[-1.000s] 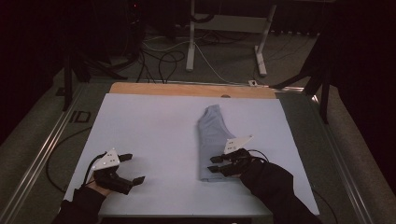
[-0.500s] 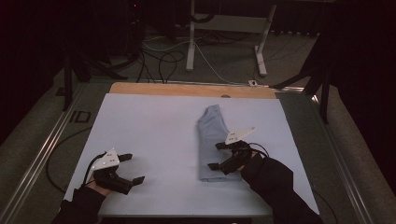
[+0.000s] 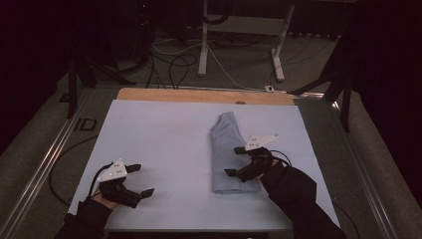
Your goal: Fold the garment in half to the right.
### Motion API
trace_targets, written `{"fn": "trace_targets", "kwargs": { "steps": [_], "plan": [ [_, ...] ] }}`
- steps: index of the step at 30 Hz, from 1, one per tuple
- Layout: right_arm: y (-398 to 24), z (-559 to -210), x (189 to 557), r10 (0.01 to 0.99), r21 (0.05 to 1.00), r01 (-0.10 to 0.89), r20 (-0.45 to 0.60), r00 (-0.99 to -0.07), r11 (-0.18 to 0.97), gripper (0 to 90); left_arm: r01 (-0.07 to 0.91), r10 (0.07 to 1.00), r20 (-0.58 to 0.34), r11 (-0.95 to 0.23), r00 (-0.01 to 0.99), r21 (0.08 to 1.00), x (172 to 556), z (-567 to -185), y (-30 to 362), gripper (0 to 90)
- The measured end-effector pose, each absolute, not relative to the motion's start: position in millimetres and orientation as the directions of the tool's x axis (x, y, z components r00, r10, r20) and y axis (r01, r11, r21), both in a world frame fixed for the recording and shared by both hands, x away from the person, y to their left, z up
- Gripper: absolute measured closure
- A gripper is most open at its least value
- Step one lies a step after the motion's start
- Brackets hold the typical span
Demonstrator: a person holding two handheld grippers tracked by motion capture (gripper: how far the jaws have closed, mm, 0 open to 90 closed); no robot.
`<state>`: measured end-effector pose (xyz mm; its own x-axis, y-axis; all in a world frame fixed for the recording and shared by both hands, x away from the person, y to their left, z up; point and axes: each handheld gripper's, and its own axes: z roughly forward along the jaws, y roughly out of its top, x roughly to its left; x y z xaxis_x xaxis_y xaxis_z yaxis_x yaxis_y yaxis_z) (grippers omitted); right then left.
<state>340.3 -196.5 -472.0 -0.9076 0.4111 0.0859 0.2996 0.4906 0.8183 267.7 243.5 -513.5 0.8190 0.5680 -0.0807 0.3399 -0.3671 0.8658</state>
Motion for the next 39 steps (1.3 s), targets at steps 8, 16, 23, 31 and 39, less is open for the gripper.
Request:
{"fn": "trace_targets", "kwargs": {
  "steps": [8,16,23,31,39],
  "plan": [
    [-212,-470,337,0.463,0.824,0.314,0.072,-0.883,0.471,9.1,0.338,0.568,-0.079,-0.367,0.819,0.867,267,-512,244,0.5],
    [-234,-475,333,0.519,0.817,0.337,0.055,-0.853,0.468,9.2,0.342,0.569,-0.086,-0.359,0.818,0.868,268,-512,246,0.5],
    [-253,-484,326,0.573,0.816,0.367,0.054,-0.818,0.446,9.2,0.339,0.568,-0.083,-0.362,0.819,0.868,267,-512,246,0.5],
    [-270,-501,315,0.612,0.814,0.399,0.069,-0.788,0.422,9.2,0.333,0.562,-0.078,-0.367,0.824,0.869,267,-512,245,0.5],
    [-287,-515,305,0.646,0.818,0.426,0.09,-0.758,0.386,9.2,0.329,0.561,-0.08,-0.359,0.824,0.873,266,-511,246,0.5]
  ]
}}
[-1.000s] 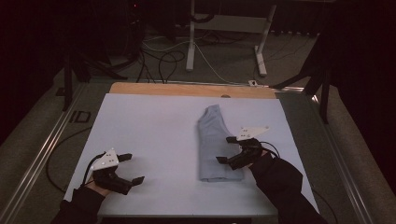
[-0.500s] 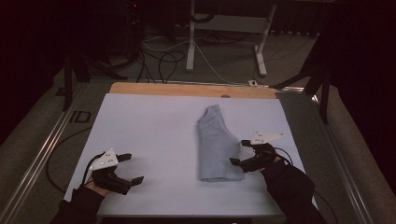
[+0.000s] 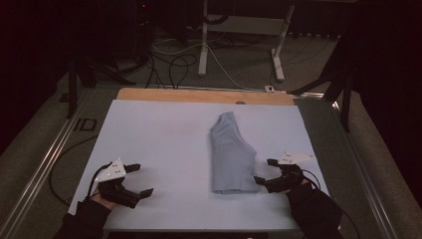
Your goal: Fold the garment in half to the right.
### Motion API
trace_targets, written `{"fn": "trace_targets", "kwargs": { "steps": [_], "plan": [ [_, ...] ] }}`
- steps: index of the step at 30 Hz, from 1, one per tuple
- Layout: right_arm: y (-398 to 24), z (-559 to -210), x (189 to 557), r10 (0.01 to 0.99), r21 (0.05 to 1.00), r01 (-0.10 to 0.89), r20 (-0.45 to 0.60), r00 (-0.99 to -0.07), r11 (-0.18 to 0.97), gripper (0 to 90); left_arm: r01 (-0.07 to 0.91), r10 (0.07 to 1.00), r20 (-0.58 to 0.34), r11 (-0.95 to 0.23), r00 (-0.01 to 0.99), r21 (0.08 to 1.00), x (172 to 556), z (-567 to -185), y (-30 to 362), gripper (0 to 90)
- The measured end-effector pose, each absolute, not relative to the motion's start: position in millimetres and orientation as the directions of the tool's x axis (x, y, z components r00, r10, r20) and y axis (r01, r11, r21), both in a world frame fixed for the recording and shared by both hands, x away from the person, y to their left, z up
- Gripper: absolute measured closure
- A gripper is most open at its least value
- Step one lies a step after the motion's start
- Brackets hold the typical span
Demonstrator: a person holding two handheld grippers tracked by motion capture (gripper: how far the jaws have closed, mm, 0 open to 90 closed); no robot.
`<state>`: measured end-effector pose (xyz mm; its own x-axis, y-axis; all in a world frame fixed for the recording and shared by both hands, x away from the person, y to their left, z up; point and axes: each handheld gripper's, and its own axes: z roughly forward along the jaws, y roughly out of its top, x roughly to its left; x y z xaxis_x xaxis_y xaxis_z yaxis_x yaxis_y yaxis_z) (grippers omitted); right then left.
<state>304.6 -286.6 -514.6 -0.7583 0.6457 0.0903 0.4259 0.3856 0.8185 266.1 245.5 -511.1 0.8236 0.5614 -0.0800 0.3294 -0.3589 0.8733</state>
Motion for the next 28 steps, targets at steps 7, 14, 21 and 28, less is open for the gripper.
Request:
{"fn": "trace_targets", "kwargs": {
  "steps": [7,14,21,28],
  "plan": [
    [-297,-524,294,0.676,0.814,0.443,0.086,-0.732,0.376,9.2,0.323,0.561,-0.075,-0.357,0.825,0.877,266,-510,246,0.5],
    [-299,-530,287,0.714,0.801,0.444,0.03,-0.7,0.402,9.2,0.325,0.561,-0.076,-0.359,0.824,0.875,266,-511,245,0.5],
    [-296,-533,289,0.725,0.796,0.444,0.008,-0.689,0.413,9.2,0.329,0.567,-0.078,-0.355,0.82,0.875,267,-511,247,0.5],
    [-295,-531,287,0.728,0.802,0.438,0.007,-0.686,0.405,9.2,0.323,0.566,-0.07,-0.361,0.822,0.875,267,-511,245,0.5]
  ]
}}
